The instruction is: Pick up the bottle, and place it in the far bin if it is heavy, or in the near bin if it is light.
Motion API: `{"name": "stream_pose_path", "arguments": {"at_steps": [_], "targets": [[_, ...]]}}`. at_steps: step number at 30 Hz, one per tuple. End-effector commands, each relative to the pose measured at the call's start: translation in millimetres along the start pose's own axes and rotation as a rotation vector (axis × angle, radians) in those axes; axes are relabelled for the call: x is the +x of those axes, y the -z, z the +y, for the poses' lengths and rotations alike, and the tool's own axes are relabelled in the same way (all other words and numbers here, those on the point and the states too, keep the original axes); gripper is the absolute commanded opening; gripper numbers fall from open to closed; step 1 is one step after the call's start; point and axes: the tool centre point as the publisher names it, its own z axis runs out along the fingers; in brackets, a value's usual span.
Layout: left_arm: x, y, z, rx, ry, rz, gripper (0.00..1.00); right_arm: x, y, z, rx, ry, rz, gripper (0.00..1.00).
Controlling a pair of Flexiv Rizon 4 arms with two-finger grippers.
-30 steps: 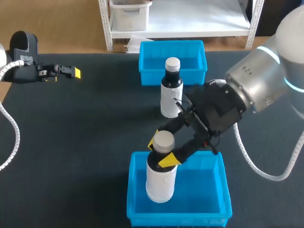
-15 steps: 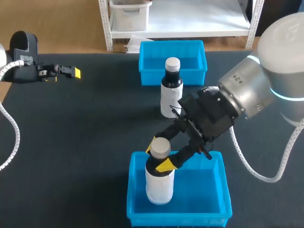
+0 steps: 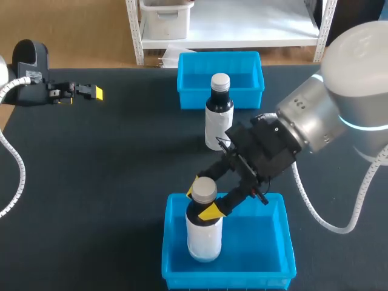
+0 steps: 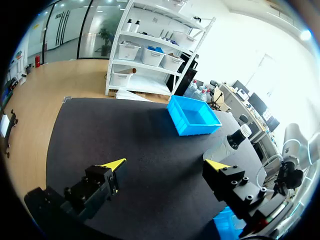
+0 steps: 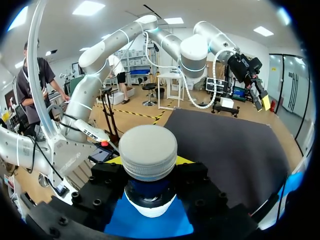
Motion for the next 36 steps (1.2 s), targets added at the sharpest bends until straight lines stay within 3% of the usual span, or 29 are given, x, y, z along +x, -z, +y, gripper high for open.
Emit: {"name": "stream_pose_path", "arguments": {"at_steps": [1,3,12,13,14,16,17,27,36], "targets": [[0.0,0,0.0,0.0,0.0,0.0,1.0,3,-1,-3,-0.008,-0.003,-0.003,0.18],[0.0,0,0.0,0.0,0.0,0.0,1.0,4,-1,-3,-0.009,-0.006,-0.001,0.28],[0.0,0,0.0,0.0,0.0,0.0,1.0,6,-1,-4,-0.01,-0.015,0.002,0.42],[0.0,0,0.0,0.0,0.0,0.0,1.0,6,-1,-4,-0.009,-0.016,0.003,0.49],[0.0,0,0.0,0.0,0.0,0.0,1.0,6,-1,-4,-0.009,-0.016,0.004,0.69],[0.0,0,0.0,0.0,0.0,0.0,1.0,7,0,-5,-0.008,-0.018,0.006,0.96],[0.0,0,0.0,0.0,0.0,0.0,1.0,7,0,-5,-0.008,-0.019,0.007,1.0],[0.0,0,0.0,0.0,0.0,0.0,1.0,10,9,-6,0.008,-0.026,0.025,1.0],[0.0,0,0.0,0.0,0.0,0.0,1.0,33,59,-19,0.101,-0.052,0.075,1.0]]}}
